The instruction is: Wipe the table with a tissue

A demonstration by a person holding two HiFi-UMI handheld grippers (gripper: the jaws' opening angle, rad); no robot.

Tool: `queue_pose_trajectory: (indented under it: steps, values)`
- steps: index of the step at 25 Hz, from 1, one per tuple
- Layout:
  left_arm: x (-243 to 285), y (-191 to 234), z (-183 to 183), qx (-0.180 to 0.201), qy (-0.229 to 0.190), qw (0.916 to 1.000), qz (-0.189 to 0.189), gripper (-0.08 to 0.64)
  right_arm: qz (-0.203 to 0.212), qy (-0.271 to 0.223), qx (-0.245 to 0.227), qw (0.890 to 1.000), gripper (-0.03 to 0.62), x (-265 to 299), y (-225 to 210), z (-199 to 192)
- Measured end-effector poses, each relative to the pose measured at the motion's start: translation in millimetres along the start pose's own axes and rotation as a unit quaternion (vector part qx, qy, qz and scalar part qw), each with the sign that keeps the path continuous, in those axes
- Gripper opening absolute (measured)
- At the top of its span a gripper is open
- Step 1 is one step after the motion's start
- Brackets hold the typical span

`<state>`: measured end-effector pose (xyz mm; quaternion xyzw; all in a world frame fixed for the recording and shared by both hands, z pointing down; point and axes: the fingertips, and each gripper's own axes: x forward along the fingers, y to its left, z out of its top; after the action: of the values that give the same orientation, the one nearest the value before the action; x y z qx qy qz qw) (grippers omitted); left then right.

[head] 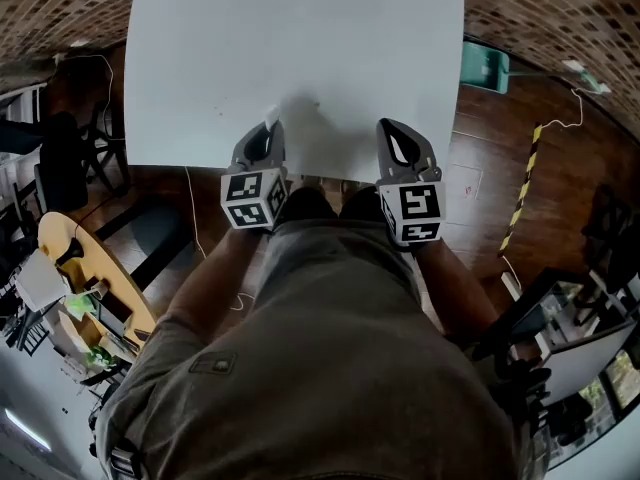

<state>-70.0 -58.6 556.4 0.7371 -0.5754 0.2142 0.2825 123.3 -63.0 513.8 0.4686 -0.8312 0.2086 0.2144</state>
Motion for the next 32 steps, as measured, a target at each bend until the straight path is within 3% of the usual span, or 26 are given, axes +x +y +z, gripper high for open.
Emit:
queue_pose_trajectory:
  steps: [5,15,32]
  values:
    - [25,1,-19,-0.007,0.047,0.9988,-0.009,0.023,-0.001,0.015,0.013,1.0,0.014,6,-5,-8]
    - [52,-23,-30,0.009,0.099,0.994,-0.046,0.023,-0.014,0.02,0.032,0.999,0.014,9,-16,-14]
    - [69,-97,-37,0.07,0.146,0.9771,-0.138,0.023,-0.045,0.027,0.046,0.998,0.014,-10,-39,-17]
